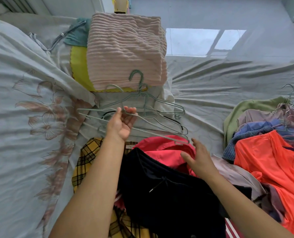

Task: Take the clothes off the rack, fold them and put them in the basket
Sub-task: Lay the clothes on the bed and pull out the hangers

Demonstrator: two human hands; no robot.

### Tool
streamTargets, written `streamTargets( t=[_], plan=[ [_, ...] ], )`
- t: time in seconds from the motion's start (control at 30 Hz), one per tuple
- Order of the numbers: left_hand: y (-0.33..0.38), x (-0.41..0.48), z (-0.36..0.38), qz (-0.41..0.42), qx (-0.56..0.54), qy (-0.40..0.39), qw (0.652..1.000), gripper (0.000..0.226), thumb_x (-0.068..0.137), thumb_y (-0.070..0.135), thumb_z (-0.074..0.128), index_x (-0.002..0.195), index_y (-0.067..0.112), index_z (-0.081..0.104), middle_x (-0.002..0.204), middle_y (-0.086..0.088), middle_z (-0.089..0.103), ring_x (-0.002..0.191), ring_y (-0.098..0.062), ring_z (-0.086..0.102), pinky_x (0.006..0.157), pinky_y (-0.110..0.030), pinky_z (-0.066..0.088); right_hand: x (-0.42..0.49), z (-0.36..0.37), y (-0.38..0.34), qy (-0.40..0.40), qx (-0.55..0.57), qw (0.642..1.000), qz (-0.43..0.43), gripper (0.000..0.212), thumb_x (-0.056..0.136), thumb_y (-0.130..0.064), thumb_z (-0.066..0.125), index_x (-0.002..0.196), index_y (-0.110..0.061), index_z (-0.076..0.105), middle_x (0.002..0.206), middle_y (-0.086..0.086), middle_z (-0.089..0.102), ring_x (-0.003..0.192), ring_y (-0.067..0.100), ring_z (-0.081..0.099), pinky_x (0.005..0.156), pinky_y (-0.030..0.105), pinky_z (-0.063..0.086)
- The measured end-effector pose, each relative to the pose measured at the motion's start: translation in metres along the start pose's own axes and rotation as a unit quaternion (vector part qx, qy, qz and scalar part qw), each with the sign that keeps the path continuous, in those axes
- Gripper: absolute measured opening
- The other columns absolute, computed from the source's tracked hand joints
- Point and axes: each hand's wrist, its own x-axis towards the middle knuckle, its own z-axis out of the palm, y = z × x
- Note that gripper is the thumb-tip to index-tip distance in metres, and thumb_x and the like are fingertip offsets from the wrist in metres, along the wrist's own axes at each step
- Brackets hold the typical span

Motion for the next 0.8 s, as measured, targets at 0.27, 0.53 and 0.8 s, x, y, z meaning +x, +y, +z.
streamTargets(
  t=[0.27, 0.53, 0.8],
  plan=[
    [-0.03, 0.089, 0.01, -0.029, 0.002, 0.068, 0.997, 0.043, 0.103, 0.031, 0.026, 0.087, 0.001, 0.052, 0.063, -0.015, 0.069, 0.08, -0.023, 0.071, 0.097, -0.035, 0.046, 0.005, 0.017, 0.059, -0.031, 0.009, 0.999, 0.04, 0.064, 0.084, -0.018, 0.067, 0.139, -0.004, 0.038, 0.139, 0.013, 0.046, 0.129, 0.026, 0.041, 0.109, 0.034, 0.029],
    [-0.051, 0.108, 0.014, -0.103, 0.207, 0.045, 0.972, 0.066, 0.099, 0.042, 0.032, 0.149, 0.006, 0.005, 0.154, -0.019, 0.015, 0.139, -0.034, 0.027, 0.109, -0.049, 0.03, 0.028, 0.009, 0.079, -0.044, 0.015, 0.998, 0.037, 0.053, 0.086, -0.019, 0.06, 0.135, -0.006, 0.044, 0.134, 0.014, 0.052, 0.126, 0.027, 0.045, 0.104, 0.029, 0.03],
    [-0.055, 0.112, 0.025, -0.049, 0.248, 0.083, 0.964, 0.048, 0.101, 0.033, 0.033, 0.139, 0.005, 0.028, 0.136, -0.019, 0.045, 0.069, -0.017, 0.07, 0.05, -0.019, 0.053, 0.015, -0.004, 0.12, -0.047, 0.019, 0.994, 0.092, 0.053, 0.091, -0.015, 0.057, 0.139, -0.005, 0.038, 0.142, 0.012, 0.044, 0.132, 0.025, 0.039, 0.108, 0.03, 0.026]
  ],
)
